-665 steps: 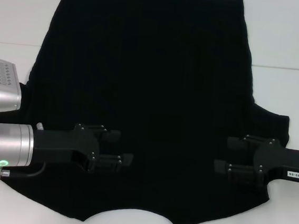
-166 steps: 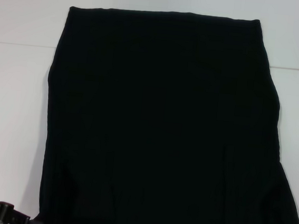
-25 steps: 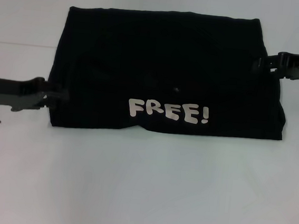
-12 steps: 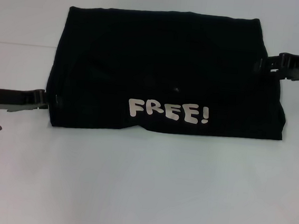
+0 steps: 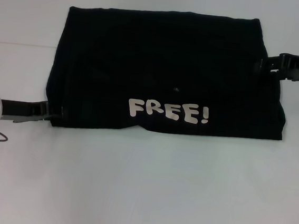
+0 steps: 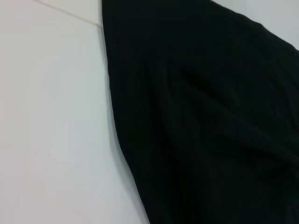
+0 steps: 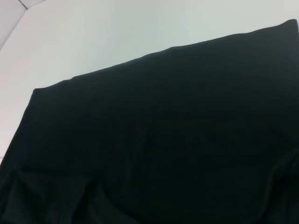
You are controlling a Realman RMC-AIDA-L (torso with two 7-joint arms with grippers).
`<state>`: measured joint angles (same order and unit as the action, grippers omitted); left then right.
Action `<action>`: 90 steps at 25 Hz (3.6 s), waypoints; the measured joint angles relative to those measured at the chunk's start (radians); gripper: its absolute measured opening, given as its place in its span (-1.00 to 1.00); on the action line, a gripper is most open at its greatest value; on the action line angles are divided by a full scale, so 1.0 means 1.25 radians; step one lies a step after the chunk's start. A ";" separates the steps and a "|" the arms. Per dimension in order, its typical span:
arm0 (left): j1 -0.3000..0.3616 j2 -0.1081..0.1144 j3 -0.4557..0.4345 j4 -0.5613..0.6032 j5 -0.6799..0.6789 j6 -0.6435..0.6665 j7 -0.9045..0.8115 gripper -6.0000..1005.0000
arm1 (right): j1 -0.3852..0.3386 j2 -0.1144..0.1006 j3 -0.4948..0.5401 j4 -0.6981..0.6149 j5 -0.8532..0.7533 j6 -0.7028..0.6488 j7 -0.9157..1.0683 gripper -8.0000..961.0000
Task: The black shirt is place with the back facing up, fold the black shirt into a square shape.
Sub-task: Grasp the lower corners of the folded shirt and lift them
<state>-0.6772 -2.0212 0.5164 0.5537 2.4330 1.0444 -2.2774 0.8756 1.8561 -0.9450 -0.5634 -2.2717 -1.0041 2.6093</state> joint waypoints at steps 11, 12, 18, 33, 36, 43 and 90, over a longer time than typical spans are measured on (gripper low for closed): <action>-0.004 -0.007 0.001 -0.013 0.000 0.007 -0.001 -0.17 | -0.009 0.000 0.000 0.000 0.000 0.001 -0.001 0.60; -0.004 -0.008 0.001 -0.013 0.000 0.008 -0.001 -0.18 | -0.009 0.000 0.000 0.001 0.000 0.001 -0.001 0.60; -0.006 -0.010 0.003 -0.013 0.000 0.011 -0.007 -0.19 | -0.016 0.000 0.000 -0.001 0.000 0.001 -0.001 0.60; -0.007 -0.009 0.005 -0.004 0.004 0.016 -0.022 -0.86 | -0.017 -0.002 0.000 -0.003 -0.001 -0.013 0.000 0.60; -0.010 -0.007 0.004 0.010 0.003 0.032 -0.032 -0.98 | -0.017 -0.008 0.000 -0.004 -0.024 -0.044 0.001 0.60; -0.019 -0.005 0.005 0.044 -0.001 0.058 -0.055 -0.98 | -0.023 -0.015 0.000 -0.004 -0.117 -0.114 0.022 0.60; -0.031 -0.007 0.002 0.041 -0.004 0.033 -0.059 -0.98 | -0.052 0.057 -0.013 0.019 -0.157 -0.009 0.000 0.26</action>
<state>-0.7164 -2.0293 0.5188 0.6043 2.4282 1.0860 -2.3516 0.8103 1.9274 -0.9613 -0.5391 -2.4682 -1.0159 2.6097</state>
